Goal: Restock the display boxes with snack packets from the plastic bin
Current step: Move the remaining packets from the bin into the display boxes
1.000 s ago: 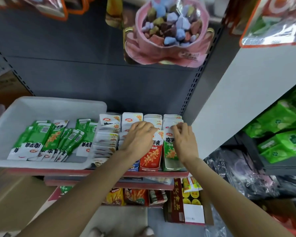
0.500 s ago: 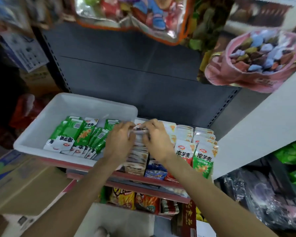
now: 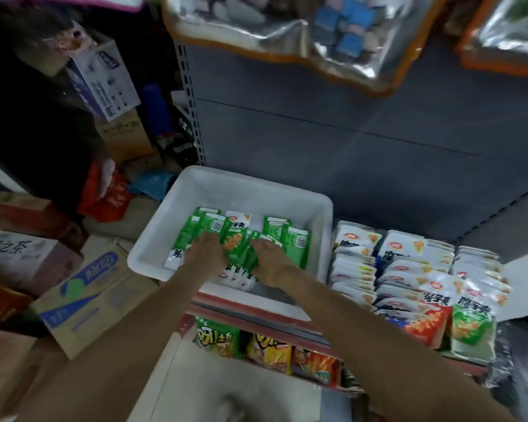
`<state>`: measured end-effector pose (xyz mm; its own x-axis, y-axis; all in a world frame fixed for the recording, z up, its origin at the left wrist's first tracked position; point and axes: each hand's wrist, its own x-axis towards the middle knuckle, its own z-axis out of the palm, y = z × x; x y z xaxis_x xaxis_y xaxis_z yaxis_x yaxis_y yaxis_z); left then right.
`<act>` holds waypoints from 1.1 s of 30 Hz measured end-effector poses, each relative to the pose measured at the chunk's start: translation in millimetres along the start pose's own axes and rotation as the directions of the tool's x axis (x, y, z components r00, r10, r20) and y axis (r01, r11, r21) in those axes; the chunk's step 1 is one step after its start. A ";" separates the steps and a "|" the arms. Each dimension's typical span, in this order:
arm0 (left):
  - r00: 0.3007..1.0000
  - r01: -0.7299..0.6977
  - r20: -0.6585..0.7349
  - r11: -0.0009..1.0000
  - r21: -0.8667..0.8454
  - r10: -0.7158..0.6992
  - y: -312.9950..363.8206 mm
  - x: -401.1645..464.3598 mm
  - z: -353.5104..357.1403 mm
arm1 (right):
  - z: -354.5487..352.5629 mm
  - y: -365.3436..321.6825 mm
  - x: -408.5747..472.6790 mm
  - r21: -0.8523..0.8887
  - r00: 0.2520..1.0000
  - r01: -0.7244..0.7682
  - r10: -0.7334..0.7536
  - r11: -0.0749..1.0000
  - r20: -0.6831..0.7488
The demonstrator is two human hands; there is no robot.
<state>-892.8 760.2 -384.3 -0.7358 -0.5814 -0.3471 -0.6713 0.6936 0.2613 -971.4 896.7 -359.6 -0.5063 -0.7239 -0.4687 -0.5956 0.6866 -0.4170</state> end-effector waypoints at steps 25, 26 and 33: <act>0.955 -0.190 -0.295 0.820 -0.540 0.027 15.4 -41.0 -46.4 | -42.6 -27.4 -5.4 0.686 0.974 -0.157 0.225 0.711 -0.010; 0.947 -0.235 -0.313 0.813 -0.533 0.068 21.8 -46.5 -47.7 | -45.4 -24.5 -12.8 0.778 0.982 -0.114 0.191 0.618 -0.009; 0.987 -0.160 -0.139 0.452 -0.878 0.078 89.6 -69.5 -62.2 | -72.2 25.4 -76.4 0.240 0.954 0.158 -0.085 0.958 -0.286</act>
<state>-907.4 836.3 -280.7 -0.7912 -0.5790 -0.1968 -0.2636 0.0326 0.9641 -992.9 964.6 -278.1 -0.6110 -0.7688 -0.1888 -0.5003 0.5598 -0.6605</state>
